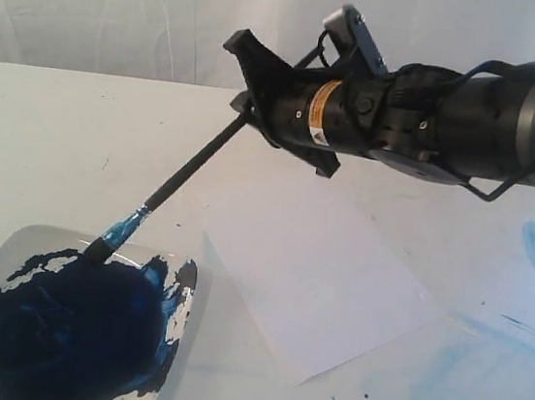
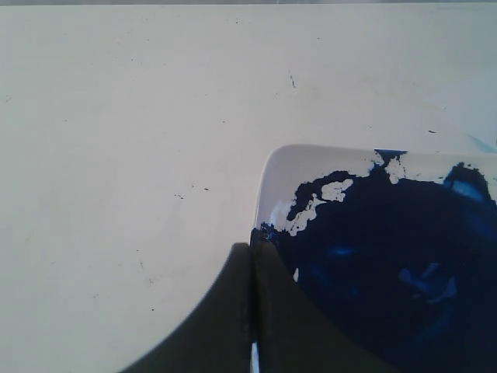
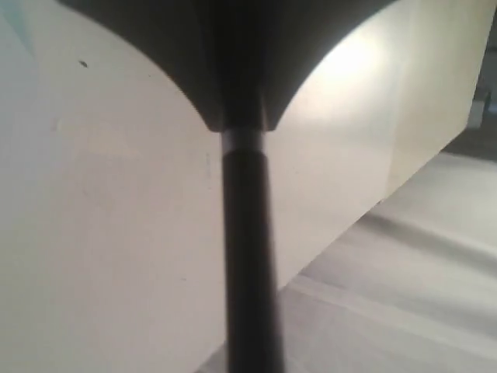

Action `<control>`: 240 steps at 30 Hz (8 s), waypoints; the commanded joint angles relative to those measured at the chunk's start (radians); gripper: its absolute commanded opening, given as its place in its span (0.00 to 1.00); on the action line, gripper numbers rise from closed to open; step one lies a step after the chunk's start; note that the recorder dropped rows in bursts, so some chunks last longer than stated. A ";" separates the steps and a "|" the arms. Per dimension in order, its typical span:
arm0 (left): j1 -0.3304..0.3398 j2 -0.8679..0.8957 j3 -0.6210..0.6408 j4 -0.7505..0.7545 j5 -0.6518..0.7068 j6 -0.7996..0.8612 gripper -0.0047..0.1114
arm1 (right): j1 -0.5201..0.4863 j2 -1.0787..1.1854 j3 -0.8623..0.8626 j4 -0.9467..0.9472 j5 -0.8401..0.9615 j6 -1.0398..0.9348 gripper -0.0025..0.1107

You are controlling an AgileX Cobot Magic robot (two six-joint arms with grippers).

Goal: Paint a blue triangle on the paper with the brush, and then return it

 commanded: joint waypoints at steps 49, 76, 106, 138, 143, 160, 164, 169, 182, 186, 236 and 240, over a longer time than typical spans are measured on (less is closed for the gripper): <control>-0.009 -0.004 0.004 -0.005 -0.161 -0.001 0.04 | -0.043 0.077 -0.002 -0.311 -0.849 -0.915 0.02; -0.003 1.187 -0.983 -0.563 0.500 0.910 0.04 | -0.043 0.062 -0.002 -0.309 -0.861 -0.907 0.02; -0.058 2.241 -1.852 -0.948 0.955 1.068 0.04 | -0.043 0.050 0.000 -0.309 -0.812 -0.907 0.02; -0.138 2.341 -1.906 -0.946 0.795 1.064 0.04 | -0.383 -0.085 0.002 -0.302 -0.593 -0.808 0.02; -0.177 2.345 -1.906 -0.897 0.741 1.064 0.04 | -0.395 -0.037 0.002 -0.191 -0.617 -0.927 0.02; -0.182 2.396 -1.906 -0.895 0.735 1.064 0.04 | -0.395 0.121 0.000 -0.104 -0.779 -0.971 0.02; -0.182 2.396 -1.906 -0.888 0.735 1.064 0.04 | -0.395 0.148 0.000 -0.104 -0.794 -0.971 0.02; -0.182 2.396 -1.906 -0.869 0.731 1.064 0.04 | -0.395 0.170 0.000 -0.103 -0.800 -0.971 0.02; -0.182 2.396 -1.906 -0.862 0.731 1.064 0.04 | -0.395 0.201 0.000 -0.103 -0.795 -0.971 0.02; -0.182 2.396 -1.906 -0.862 0.732 1.064 0.04 | -0.395 0.205 0.000 -0.103 -0.761 -1.016 0.02; -0.182 2.396 -1.906 -0.862 0.751 1.064 0.04 | -0.383 -0.039 0.000 -0.289 -0.606 -0.851 0.02; -0.182 2.396 -1.906 -0.862 0.753 1.064 0.04 | -0.287 -0.101 0.000 -0.277 -0.327 -0.851 0.02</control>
